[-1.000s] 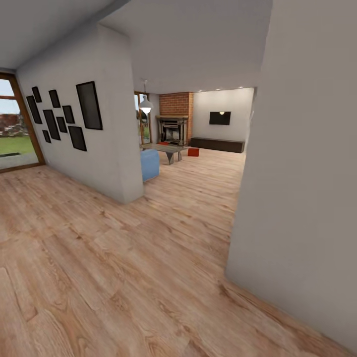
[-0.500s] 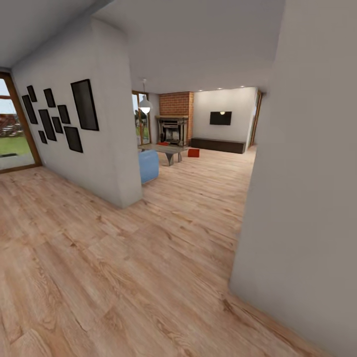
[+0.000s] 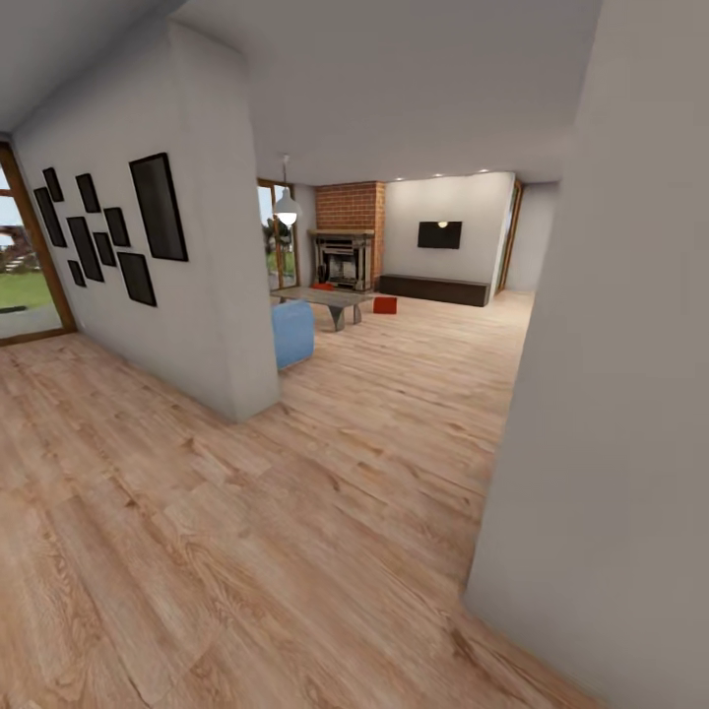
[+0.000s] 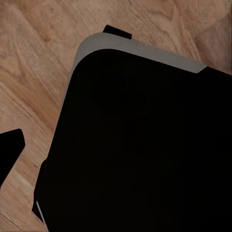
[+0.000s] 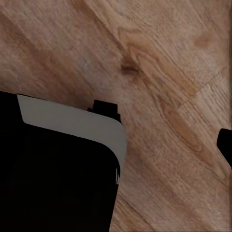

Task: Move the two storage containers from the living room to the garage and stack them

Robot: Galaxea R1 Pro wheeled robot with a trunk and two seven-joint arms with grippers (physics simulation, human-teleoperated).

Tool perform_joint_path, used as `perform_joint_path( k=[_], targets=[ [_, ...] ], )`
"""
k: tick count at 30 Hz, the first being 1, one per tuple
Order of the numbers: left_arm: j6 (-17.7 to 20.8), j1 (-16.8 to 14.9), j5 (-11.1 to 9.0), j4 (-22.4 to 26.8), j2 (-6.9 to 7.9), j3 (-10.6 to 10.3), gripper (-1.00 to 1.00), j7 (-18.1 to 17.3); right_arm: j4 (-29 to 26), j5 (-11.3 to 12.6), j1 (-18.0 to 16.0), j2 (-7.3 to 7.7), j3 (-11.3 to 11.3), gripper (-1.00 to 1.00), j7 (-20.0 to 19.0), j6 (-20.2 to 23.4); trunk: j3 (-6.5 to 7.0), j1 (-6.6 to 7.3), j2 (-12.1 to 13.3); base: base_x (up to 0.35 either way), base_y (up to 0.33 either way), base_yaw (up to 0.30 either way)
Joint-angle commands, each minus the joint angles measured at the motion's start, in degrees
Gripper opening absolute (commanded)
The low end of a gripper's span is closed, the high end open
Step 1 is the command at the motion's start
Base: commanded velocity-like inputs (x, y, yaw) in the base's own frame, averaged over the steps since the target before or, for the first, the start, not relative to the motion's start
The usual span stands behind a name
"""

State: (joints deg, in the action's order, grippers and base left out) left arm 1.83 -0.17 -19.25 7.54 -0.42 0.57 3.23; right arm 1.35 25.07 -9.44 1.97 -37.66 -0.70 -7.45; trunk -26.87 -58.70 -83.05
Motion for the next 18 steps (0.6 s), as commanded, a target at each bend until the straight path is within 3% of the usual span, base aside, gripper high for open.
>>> perform_joint_path(
  k=[1,18],
  targets=[
    [0.19,0.00,-0.27,0.11,-0.02,0.03,1.00,0.20,0.14,0.51,-0.05,-0.03,-0.48,1.00,-0.08,-0.29,-0.06,-0.03,-0.03,0.322,0.000,0.000],
    [0.19,0.00,-0.26,0.11,-0.02,0.04,1.00,0.20,0.14,0.50,-0.05,-0.03,-0.48,1.00,-0.03,-0.29,-0.06,-0.03,-0.03,0.322,0.000,0.000]
  ],
)
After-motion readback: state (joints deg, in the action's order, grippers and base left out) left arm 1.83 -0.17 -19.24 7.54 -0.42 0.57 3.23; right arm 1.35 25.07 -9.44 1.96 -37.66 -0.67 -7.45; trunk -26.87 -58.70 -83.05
